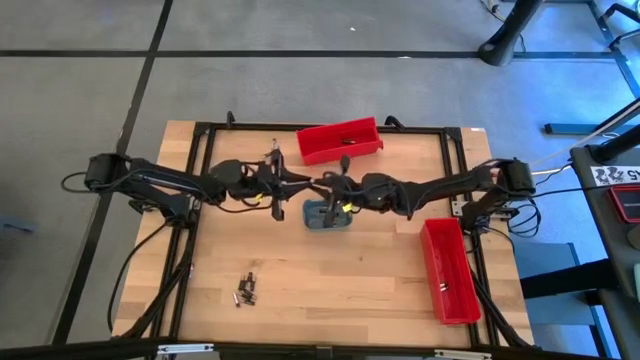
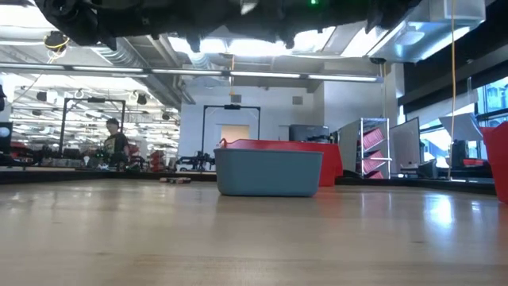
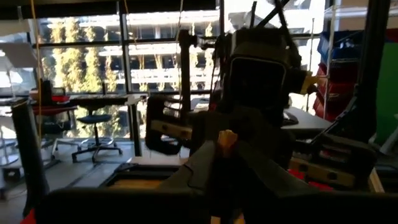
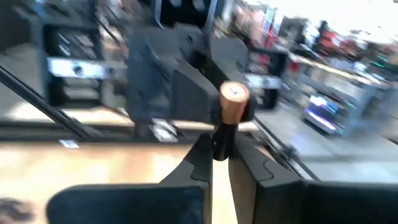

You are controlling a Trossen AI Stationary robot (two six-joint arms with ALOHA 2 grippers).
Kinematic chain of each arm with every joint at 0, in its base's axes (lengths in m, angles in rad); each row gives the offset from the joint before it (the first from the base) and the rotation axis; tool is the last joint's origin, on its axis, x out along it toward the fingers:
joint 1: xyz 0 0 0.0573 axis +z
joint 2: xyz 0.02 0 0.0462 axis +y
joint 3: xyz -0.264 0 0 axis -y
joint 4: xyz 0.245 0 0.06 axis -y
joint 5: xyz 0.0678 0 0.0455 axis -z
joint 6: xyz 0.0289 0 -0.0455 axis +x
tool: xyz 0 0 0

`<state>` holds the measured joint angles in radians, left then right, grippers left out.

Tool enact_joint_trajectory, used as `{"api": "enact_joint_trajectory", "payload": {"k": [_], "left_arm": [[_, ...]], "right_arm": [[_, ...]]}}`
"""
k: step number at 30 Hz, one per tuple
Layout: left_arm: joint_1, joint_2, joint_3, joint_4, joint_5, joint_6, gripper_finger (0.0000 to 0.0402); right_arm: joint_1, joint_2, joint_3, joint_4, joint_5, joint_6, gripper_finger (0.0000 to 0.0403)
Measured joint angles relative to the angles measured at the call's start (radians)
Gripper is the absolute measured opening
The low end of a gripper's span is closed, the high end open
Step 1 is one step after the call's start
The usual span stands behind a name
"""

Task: Sort batteries
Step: Put the black battery into the blue bin

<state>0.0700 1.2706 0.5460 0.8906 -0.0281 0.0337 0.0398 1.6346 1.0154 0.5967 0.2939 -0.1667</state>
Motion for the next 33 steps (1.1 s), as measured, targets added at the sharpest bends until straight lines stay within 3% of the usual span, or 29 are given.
{"api": "enact_joint_trajectory", "payload": {"k": [3,8,11,17,19,27,33], "left_arm": [[0.020,-0.027,0.000,-0.155,-0.029,-0.033,0.0083],[0.067,-0.123,-0.001,-0.495,-0.200,-0.071,0.0136],[0.080,-0.189,-0.002,-0.617,-0.280,-0.094,0.0153],[0.077,-0.374,-0.002,-0.805,-0.311,-0.114,0.0159],[0.072,-0.450,0.000,-0.879,-0.330,-0.133,0.0156],[0.061,-0.682,-0.001,-1.184,-0.426,-0.215,0.0140],[0.061,-0.741,-0.001,-1.257,-0.436,-0.214,0.0139]], "right_arm": [[-0.001,-0.078,0.002,-0.154,0.090,0.001,0.0027],[-0.012,-0.206,0.001,-0.429,0.210,0.008,0.0022],[-0.073,-0.245,0.103,-0.599,0.223,0.081,0.0022],[-0.305,-0.124,0.560,-1.225,0.028,0.190,0.0021],[-0.368,-0.067,0.634,-1.312,-0.039,0.194,0.0021],[-0.503,0.145,0.632,-1.320,-0.270,0.224,0.0021],[-0.521,0.263,0.632,-1.336,-0.383,0.265,0.0021]]}}
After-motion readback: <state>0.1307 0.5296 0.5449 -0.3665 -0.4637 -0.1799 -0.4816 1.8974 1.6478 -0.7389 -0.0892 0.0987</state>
